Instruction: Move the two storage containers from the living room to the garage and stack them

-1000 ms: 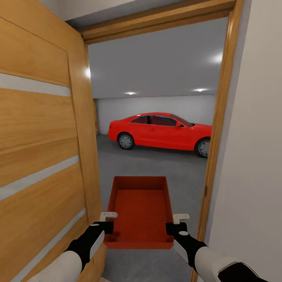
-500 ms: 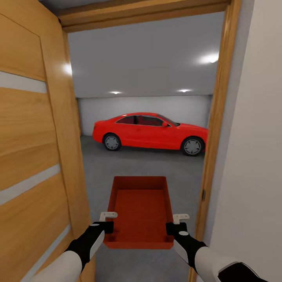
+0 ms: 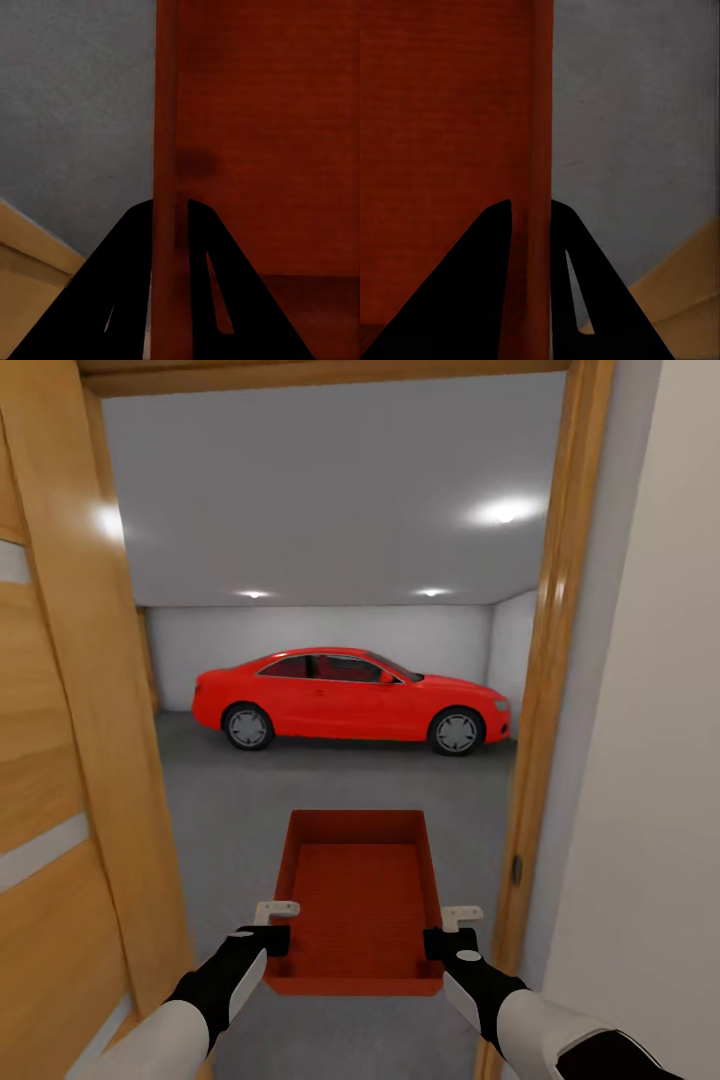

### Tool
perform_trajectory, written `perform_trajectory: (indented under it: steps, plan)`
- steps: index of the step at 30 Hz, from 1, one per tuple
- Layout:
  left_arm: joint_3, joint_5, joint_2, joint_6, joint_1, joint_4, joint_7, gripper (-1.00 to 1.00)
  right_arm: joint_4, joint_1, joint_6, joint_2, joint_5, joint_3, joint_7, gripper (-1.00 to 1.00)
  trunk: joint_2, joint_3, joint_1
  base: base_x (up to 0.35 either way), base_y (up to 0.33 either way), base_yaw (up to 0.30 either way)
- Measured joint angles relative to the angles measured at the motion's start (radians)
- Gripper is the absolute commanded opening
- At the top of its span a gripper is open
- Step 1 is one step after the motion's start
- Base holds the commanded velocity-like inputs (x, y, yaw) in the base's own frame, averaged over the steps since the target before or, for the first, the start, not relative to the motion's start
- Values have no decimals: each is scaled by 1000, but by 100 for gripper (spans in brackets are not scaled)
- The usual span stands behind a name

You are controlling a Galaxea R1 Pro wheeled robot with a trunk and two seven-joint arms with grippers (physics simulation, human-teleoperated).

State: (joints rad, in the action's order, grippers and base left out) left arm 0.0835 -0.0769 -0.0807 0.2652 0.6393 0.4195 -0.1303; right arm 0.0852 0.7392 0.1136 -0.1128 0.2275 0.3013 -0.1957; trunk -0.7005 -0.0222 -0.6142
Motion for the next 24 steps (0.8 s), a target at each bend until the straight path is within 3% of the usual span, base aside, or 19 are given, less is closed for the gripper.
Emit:
perform_trajectory:
  steps: [7, 24]
  plan:
    - [0, 0, 0, 0, 0, 0, 0, -100, 0, 0, 0, 0, 0, 0, 0, -100, 0, 0, 0, 250, 166, -214]
    - [-2, 2, -1, 0, 0, 1, 0, -100, 0, 0, 0, 1, 0, 1, 1, -100, 0, 0, 0, 293, 145, -10]
